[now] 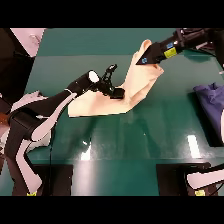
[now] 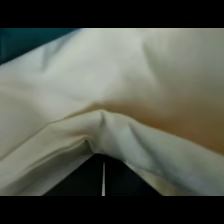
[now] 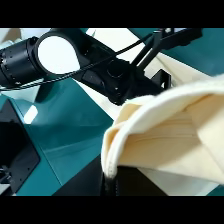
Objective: Fold the shirts.
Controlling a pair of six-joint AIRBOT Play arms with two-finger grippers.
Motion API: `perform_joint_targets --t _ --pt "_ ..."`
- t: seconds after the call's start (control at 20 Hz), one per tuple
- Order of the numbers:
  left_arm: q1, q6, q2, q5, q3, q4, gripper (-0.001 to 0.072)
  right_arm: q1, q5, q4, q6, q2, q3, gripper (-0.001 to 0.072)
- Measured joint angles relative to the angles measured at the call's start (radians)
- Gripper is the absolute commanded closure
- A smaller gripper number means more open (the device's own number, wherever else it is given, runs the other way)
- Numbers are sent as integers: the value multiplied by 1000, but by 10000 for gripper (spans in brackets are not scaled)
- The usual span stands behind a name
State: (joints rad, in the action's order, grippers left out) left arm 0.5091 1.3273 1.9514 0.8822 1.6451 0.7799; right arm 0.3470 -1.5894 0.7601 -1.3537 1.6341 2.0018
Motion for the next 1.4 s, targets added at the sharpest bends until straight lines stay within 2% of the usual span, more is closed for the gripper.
perform_joint_targets --t 0.35,0.65,0.85,1.05,1.1,1.15,1.2,1.25,1.4 --pt "-90 3 -51 113 62 18 689 101 65 67 -22 6 36 700" --pt "-268 2 -238 247 71 161 687 159 151 71 -16 41 40 700" --pt "-406 -16 -379 354 72 246 687 228 207 54 29 119 40 699" --pt "-521 -23 -486 418 72 280 687 315 315 -56 137 230 40 694" --pt "-537 -23 -502 432 72 286 687 341 348 -93 171 262 41 635" --pt "-548 -24 -515 444 72 287 687 368 375 -124 204 294 48 389" --pt "-557 -24 -525 455 72 288 687 398 405 -159 248 330 61 207" --pt "-564 -24 -531 463 72 288 687 425 432 -190 288 360 76 134" --pt "-575 -24 -543 483 72 292 687 480 470 -251 370 399 82 145"
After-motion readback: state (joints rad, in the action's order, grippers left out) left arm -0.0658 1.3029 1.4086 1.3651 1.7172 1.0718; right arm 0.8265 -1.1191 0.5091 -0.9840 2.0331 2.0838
